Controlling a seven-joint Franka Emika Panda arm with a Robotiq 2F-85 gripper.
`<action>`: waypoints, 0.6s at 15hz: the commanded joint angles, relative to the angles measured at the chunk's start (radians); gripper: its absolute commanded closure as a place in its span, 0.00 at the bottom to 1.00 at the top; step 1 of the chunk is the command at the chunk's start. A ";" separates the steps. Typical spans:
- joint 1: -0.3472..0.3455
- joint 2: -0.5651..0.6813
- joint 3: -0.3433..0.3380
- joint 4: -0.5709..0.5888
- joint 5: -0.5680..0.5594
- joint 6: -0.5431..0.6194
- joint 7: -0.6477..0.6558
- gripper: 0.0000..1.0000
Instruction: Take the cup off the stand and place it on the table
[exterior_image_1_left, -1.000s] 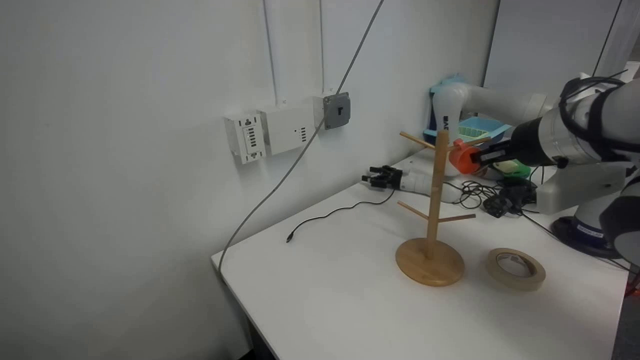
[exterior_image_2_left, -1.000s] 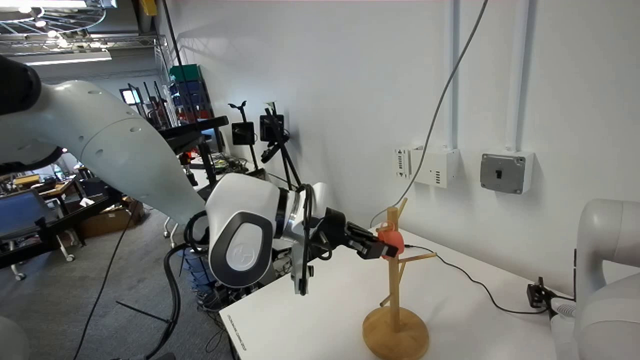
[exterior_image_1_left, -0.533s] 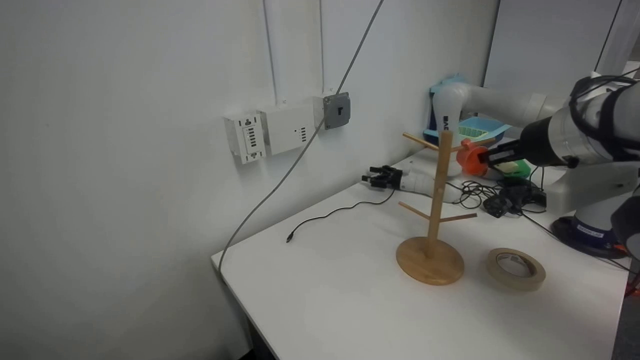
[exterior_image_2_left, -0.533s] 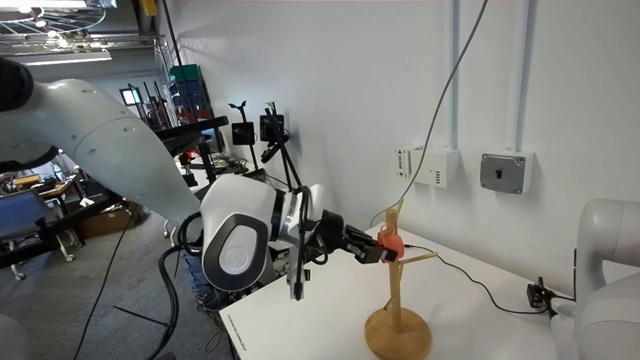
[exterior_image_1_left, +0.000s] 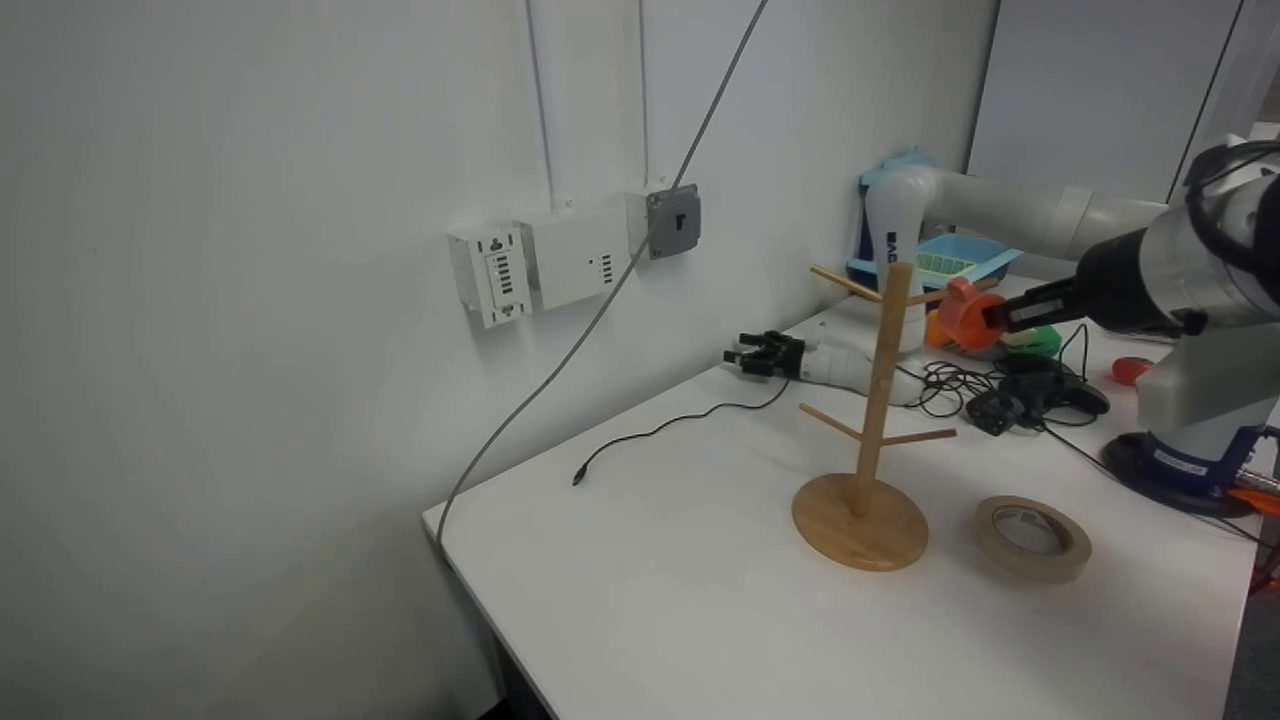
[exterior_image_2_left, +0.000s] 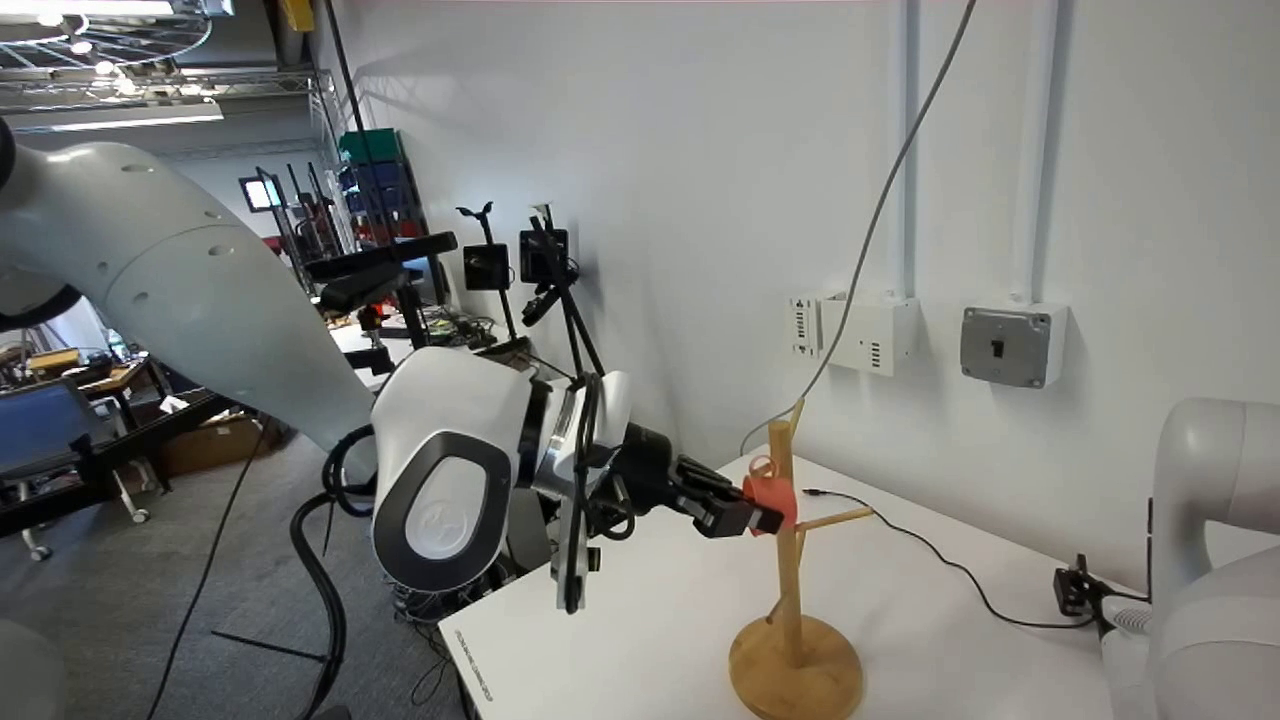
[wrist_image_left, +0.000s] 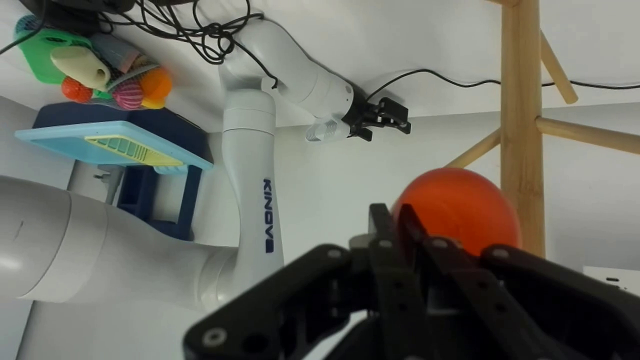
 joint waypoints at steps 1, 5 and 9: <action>0.062 0.053 -0.063 -0.028 0.027 -0.016 -0.065 0.98; 0.110 0.072 -0.121 -0.046 0.028 -0.028 -0.085 0.98; 0.162 0.092 -0.177 -0.073 0.023 -0.050 -0.109 0.98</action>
